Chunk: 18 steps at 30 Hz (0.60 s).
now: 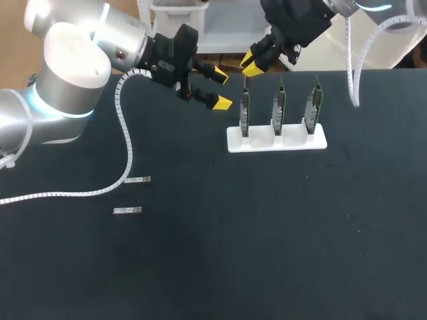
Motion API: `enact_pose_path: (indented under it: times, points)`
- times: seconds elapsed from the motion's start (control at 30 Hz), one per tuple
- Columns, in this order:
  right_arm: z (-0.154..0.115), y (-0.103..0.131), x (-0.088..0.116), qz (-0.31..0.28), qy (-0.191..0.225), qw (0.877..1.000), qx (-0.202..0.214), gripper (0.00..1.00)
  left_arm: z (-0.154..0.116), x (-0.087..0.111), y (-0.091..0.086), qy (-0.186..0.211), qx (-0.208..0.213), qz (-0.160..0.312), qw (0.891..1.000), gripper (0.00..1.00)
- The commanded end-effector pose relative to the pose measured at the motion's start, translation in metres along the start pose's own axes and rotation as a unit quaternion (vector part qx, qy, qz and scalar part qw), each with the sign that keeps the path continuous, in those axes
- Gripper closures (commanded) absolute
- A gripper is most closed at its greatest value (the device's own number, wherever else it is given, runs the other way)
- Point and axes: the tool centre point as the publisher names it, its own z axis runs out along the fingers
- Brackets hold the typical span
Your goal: Pick up the optical module with the left hand, and insert it into the network port with the right hand.
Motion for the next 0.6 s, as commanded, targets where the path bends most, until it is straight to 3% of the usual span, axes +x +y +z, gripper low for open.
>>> enact_pose_path:
  times: [0.03,0.6]
  points:
    - [0.0001,0.0014,-0.0003,0.001,-0.002,1.000,0.000,1.00,0.0003,-0.0007,0.0008,0.002,0.001,-0.001,1.000,0.00]
    - [0.0047,0.0037,0.0013,0.009,-0.001,1.000,0.003,1.00,0.0003,-0.0007,0.0008,0.002,0.001,-0.001,1.000,0.00]
